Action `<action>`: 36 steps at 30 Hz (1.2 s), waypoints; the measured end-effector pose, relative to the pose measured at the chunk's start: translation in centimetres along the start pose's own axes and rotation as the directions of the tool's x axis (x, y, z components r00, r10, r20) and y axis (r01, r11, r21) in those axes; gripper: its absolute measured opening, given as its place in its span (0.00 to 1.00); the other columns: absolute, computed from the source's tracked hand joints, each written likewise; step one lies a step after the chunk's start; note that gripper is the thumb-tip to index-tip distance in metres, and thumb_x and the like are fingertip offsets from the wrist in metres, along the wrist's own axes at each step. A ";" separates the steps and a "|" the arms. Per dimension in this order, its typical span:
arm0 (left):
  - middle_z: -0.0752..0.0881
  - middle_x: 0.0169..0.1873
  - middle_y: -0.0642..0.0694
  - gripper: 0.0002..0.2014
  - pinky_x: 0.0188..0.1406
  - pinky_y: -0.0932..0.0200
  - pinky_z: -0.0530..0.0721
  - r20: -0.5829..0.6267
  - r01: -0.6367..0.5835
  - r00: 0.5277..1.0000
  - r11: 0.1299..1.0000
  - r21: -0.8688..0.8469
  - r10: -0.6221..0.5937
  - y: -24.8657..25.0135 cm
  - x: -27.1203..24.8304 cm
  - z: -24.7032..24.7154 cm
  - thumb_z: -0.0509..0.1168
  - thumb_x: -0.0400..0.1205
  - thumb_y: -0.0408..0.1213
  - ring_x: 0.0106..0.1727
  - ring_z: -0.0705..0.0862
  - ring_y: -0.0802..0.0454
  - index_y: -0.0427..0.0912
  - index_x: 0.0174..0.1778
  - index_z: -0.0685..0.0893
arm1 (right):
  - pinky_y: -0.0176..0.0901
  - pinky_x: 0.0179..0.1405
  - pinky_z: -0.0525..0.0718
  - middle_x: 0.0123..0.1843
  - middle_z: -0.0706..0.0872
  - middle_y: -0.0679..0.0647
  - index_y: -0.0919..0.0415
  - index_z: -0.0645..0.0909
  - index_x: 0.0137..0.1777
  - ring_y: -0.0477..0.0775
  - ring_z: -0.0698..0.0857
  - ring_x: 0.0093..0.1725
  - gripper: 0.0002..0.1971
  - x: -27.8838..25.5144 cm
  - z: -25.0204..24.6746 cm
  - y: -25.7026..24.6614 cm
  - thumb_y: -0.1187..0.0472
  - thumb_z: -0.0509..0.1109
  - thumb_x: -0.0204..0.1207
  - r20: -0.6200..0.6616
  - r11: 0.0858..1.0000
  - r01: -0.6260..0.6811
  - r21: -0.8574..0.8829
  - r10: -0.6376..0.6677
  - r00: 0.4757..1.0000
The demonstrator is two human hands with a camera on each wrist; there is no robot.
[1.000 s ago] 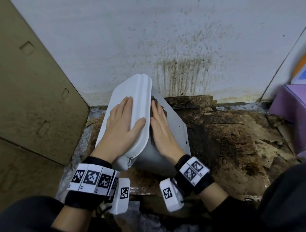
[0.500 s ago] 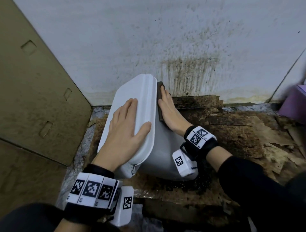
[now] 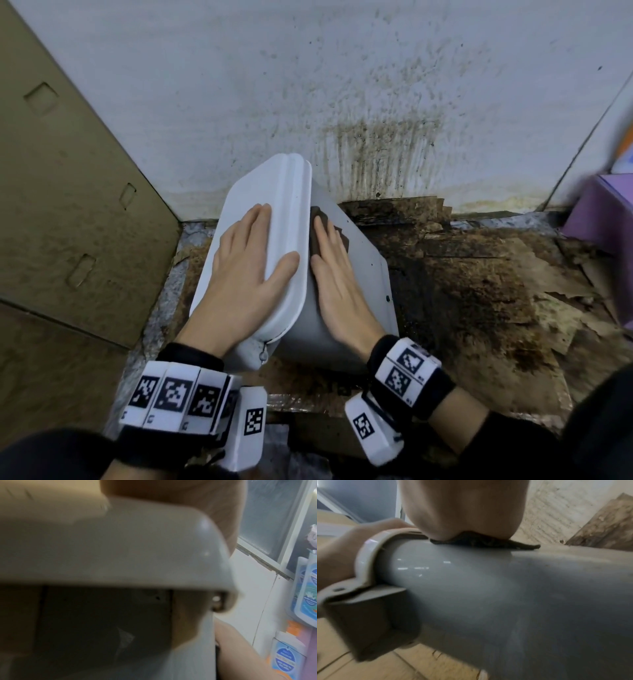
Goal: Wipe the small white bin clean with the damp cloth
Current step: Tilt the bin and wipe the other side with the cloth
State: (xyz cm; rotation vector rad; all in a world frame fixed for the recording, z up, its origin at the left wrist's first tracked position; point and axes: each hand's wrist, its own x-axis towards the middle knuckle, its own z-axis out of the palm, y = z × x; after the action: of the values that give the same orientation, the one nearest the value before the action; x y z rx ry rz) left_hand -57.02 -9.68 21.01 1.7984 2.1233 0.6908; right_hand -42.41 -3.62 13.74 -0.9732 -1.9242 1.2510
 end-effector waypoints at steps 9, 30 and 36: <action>0.52 0.89 0.55 0.44 0.85 0.54 0.47 0.002 -0.004 1.000 1.000 -0.010 0.004 -0.2 -0.1 0.0 0.46 0.79 0.69 0.87 0.47 0.61 0.51 0.90 0.50 | 0.42 0.89 0.33 0.93 0.38 0.40 0.46 0.40 0.93 0.41 0.33 0.91 0.28 5.7 -2.1 1.9 0.52 0.44 0.96 0.055 1.000 0.005 0.001 -0.005 0.999; 0.52 0.88 0.61 0.42 0.88 0.49 0.50 0.009 0.013 1.000 0.999 -0.050 -0.013 -0.1 -0.2 -0.2 0.50 0.81 0.67 0.86 0.47 0.66 0.53 0.90 0.51 | 0.57 0.92 0.40 0.95 0.39 0.49 0.48 0.41 0.93 0.50 0.40 0.93 0.29 2.9 -4.5 16.0 0.53 0.43 0.95 -0.001 0.873 -0.479 0.095 0.481 0.877; 0.52 0.89 0.59 0.43 0.86 0.53 0.48 0.012 0.013 1.000 1.000 -0.020 -0.012 0.2 -0.1 -0.2 0.49 0.80 0.67 0.86 0.47 0.64 0.52 0.90 0.51 | 0.55 0.91 0.39 0.95 0.42 0.51 0.51 0.46 0.93 0.53 0.40 0.93 0.29 3.6 -4.0 11.0 0.56 0.47 0.95 -0.043 0.860 -0.467 0.207 0.485 0.874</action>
State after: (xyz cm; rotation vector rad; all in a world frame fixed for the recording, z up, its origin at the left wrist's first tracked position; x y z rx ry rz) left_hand -56.96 -9.82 21.24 1.7730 2.1101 0.6939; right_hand -38.40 4.29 5.34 -1.4333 -1.4980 1.5973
